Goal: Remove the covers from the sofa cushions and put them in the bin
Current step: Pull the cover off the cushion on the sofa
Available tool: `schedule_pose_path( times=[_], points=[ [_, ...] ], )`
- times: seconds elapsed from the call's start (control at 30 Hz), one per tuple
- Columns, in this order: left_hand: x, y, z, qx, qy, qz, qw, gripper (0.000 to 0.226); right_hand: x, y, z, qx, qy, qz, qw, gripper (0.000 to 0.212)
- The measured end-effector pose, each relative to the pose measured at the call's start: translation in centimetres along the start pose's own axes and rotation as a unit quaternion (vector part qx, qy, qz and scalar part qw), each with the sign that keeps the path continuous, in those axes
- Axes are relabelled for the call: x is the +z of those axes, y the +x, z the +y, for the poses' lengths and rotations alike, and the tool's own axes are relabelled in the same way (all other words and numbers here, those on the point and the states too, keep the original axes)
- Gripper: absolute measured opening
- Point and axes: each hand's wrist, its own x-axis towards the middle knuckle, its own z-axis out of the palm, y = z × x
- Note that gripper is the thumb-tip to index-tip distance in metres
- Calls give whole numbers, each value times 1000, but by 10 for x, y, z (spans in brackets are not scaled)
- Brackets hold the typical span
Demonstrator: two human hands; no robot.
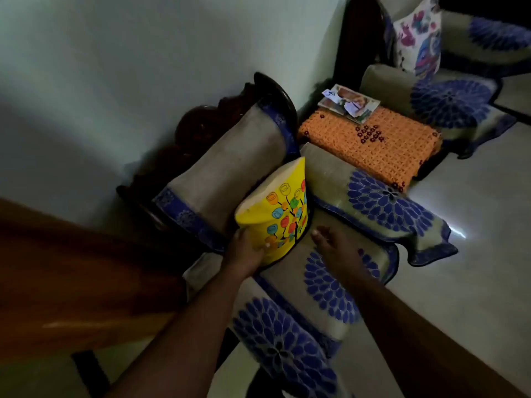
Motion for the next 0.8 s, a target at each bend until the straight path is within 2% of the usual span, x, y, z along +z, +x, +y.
schedule_pose_path(
  times=[0.13, 0.3, 0.37, 0.43, 0.5, 0.57, 0.6, 0.63, 0.7, 0.8],
  points=[
    [-7, 81, 0, -54, 47, 30, 997, 97, 20, 51, 1, 40, -45, -32, 998, 58],
    [-1, 151, 1, -117, 137, 15, 983, 98, 45, 111, 2, 81, -36, -27, 996, 53],
    [-3, 163, 3, -126, 217, 25, 968, 83, 53, 130, 2, 90, -42, -14, 995, 53],
    [-3, 171, 3, -107, 265, 11, 958, 45, 59, 144, 4, 99, -54, -5, 994, 53],
    [-1, 173, 6, -60, 217, -8, 974, 29, 64, 154, 4, 127, -46, -2, 991, 64],
    [3, 162, 21, 37, 150, -46, 987, 29, 69, 162, 3, 155, -38, 1, 987, 89],
    [7, 149, 34, 102, 142, -62, 983, 28, 71, 163, -4, 172, -27, 2, 985, 95],
    [11, 133, 45, 170, 143, -67, 973, 25, 73, 165, -4, 191, -12, 8, 981, 93],
    [16, 96, 65, 248, 106, -45, 962, 16, 65, 162, -5, 220, -11, 41, 975, 76],
    [26, 53, 66, 273, 28, -6, 961, 20, 34, 142, 2, 206, -61, 62, 975, 34]
  ],
)
